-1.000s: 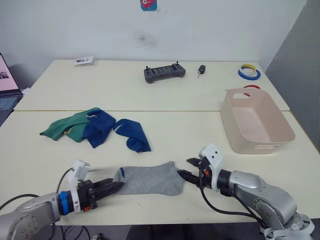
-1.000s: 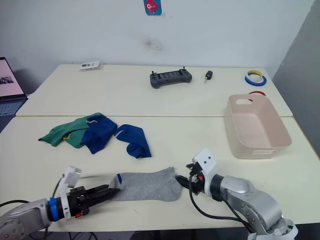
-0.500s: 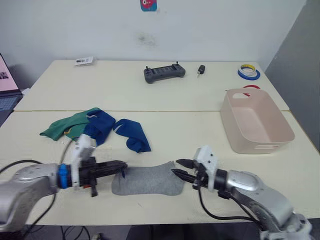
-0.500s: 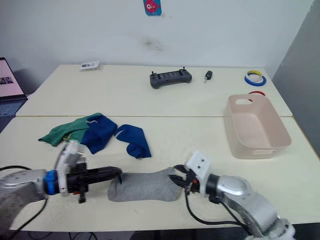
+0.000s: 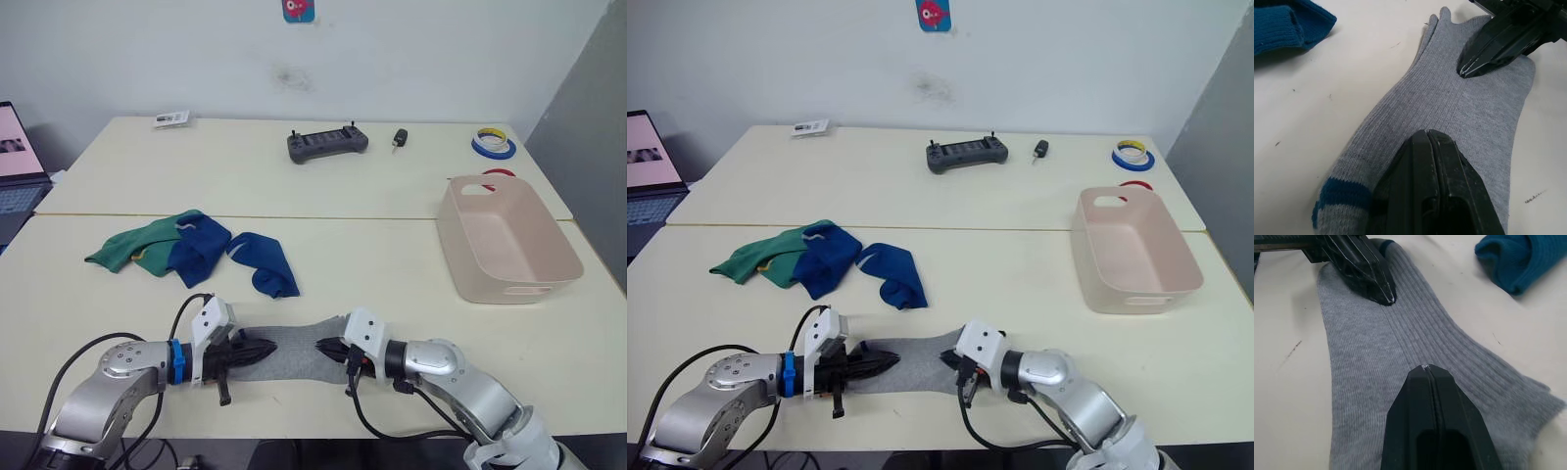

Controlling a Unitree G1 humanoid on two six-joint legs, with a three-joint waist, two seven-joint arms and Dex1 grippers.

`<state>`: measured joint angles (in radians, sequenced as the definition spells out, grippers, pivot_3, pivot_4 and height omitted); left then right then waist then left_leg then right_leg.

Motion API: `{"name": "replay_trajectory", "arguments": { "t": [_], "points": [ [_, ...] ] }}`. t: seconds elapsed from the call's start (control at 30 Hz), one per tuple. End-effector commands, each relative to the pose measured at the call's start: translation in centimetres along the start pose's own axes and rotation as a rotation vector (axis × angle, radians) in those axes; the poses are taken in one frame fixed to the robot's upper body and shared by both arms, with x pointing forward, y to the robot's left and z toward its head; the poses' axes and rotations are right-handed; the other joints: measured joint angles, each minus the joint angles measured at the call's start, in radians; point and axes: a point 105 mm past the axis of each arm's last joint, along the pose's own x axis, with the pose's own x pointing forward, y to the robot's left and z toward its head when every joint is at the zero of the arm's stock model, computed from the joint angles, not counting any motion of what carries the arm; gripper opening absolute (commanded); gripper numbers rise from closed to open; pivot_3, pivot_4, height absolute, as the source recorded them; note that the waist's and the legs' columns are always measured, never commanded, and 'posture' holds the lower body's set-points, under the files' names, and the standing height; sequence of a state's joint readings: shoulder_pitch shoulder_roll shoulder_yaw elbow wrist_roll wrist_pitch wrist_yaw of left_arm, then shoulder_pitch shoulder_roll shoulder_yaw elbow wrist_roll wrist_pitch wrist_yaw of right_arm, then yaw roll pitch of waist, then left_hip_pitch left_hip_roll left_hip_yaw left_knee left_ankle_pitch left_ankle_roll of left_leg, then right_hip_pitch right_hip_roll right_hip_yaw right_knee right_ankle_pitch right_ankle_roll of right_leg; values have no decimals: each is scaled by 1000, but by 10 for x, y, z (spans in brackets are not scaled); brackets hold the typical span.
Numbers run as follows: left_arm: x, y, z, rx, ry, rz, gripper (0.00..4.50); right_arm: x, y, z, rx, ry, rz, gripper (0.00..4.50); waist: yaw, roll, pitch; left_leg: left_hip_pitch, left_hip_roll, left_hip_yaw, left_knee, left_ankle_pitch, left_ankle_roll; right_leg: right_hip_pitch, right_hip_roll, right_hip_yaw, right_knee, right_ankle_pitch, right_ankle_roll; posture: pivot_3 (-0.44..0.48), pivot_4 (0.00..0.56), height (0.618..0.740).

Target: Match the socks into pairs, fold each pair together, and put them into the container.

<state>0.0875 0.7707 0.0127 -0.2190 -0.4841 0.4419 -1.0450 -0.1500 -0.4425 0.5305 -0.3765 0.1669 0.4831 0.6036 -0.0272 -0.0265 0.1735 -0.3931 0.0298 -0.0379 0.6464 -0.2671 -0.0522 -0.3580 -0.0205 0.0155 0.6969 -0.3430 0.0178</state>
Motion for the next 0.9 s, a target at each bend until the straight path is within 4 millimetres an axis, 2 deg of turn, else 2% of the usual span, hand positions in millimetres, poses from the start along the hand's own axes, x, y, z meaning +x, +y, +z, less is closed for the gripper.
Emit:
{"name": "replay_trajectory", "arguments": {
  "t": [0.03, 0.13, 0.23, 0.3, 0.43, 0.53, 0.6, 0.73, 0.8, 0.9],
  "points": [
    [-3, 0, -25, -62, 75, 24, 0, -22, -20, -13, -7, 43, -115, 19, 0, 0, 0, 2, 0, 0, 0, 0, 0, 2, 0, 0, -1, 0, 0, 0, 150, 740],
    [-6, 0, -29, -75, 86, 30, 0, -37, -27, -13, -32, 37, -158, 19, -1, 2, -2, 8, 0, 0, -1, 0, 0, 7, 0, 0, -3, 0, 0, 0, 150, 740],
    [-3, 0, -17, -75, 43, 22, 0, -42, -24, 3, -42, -47, -152, 19, -1, 3, -3, 10, 0, 0, -2, 0, 0, 9, 0, 0, -3, 0, 0, 0, 150, 740],
    [-2, -2, -2, -59, 2, 7, 0, -43, -20, 16, -68, -104, -144, 19, -2, 3, -2, 10, 0, 0, -2, 0, 0, 9, 0, 0, -2, 0, 0, 0, 150, 740],
    [-7, -13, 46, 50, -70, -49, 0, -44, -15, 39, -139, -173, -125, 19, -2, 1, -1, 8, 1, 0, -2, 0, 0, 7, 1, 0, -2, 0, 0, 0, 150, 740],
    [-6, -14, 61, 113, -70, -56, 0, -35, -13, 44, -143, -169, -92, 19, -2, 0, -1, 8, 1, -1, -1, 0, 0, 7, 0, 0, -2, 0, 0, 0, 150, 740],
    [-3, -10, 61, 137, -55, -38, 0, -25, -11, 44, -151, -152, -66, 19, -3, 1, -1, 8, 0, 0, -1, 0, 0, 7, 1, 0, -2, 0, 0, 0, 150, 740],
    [-3, -1, 38, 153, 25, -17, 0, 6, -12, 36, -194, -82, -31, 19, -10, 1, -1, 9, 1, 0, -2, 0, 0, 6, 2, 2, -2, 0, 0, 0, 150, 740],
    [-5, -1, 31, 153, 43, -19, 0, 12, -12, 31, -204, -55, -23, 19, -5, 1, 0, 8, 1, 0, -2, 0, 0, 5, 2, 1, -1, -1, -1, 0, 150, 740],
    [-13, 12, 12, 130, 92, 41, 0, 18, -11, 12, -167, 27, -22, 19, 0, 1, 0, 7, 1, 0, -2, 0, 0, 5, 2, 1, -1, -1, -2, 0, 150, 740]
  ]
}}
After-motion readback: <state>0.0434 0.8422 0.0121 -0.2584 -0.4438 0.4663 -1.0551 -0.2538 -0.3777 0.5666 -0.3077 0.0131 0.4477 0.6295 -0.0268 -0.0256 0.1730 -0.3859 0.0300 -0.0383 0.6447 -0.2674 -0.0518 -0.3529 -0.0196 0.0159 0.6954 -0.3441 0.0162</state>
